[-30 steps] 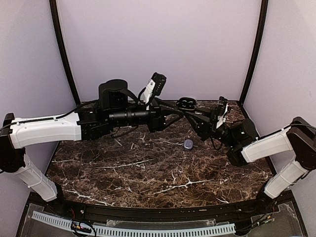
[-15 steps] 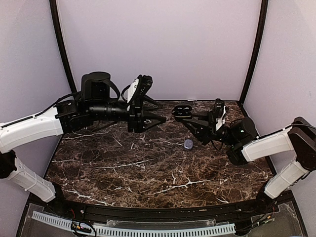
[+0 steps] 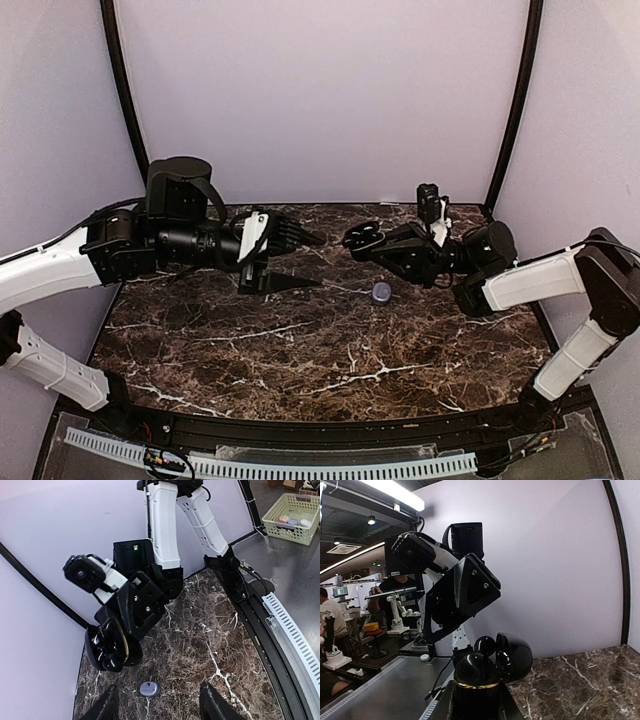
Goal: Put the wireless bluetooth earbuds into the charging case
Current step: Adjust the left earbud in the left side groove of the charging case.
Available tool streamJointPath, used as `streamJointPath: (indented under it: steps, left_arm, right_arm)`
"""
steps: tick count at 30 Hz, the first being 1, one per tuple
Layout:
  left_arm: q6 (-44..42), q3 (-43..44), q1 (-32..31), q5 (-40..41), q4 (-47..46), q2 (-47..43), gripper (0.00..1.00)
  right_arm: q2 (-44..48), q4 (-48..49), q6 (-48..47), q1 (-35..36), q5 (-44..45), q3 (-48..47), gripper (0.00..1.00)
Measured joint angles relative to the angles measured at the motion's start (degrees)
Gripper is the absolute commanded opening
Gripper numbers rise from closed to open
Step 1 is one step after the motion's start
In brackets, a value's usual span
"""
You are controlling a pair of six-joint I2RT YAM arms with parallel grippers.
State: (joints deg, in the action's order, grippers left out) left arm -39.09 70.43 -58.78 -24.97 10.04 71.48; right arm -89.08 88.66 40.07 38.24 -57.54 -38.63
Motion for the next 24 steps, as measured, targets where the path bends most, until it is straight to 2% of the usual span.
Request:
streamJointPath:
  steps: [7,12,18,24]
  left_arm:
    - [-9.62,-0.13,-5.90,7.58,4.96,-1.60,0.51]
    - [-13.99,0.02,-8.44,12.02,7.65,-3.76,0.49]
    - [-18.64,2.62,-9.27,14.16,11.72,-2.71,0.45]
    - [-22.10,3.69,-9.27,14.95,13.73,-0.74,0.45]
  right_arm:
    - [-0.24,-0.20,9.81,0.00,-5.84,0.00,0.00]
    - [0.76,-5.33,10.54,0.70,-8.28,-0.31,0.00]
    - [0.94,-11.52,11.30,2.08,-10.56,-2.10,0.00]
    - [0.83,-12.59,15.78,2.12,-12.24,-3.15,0.00]
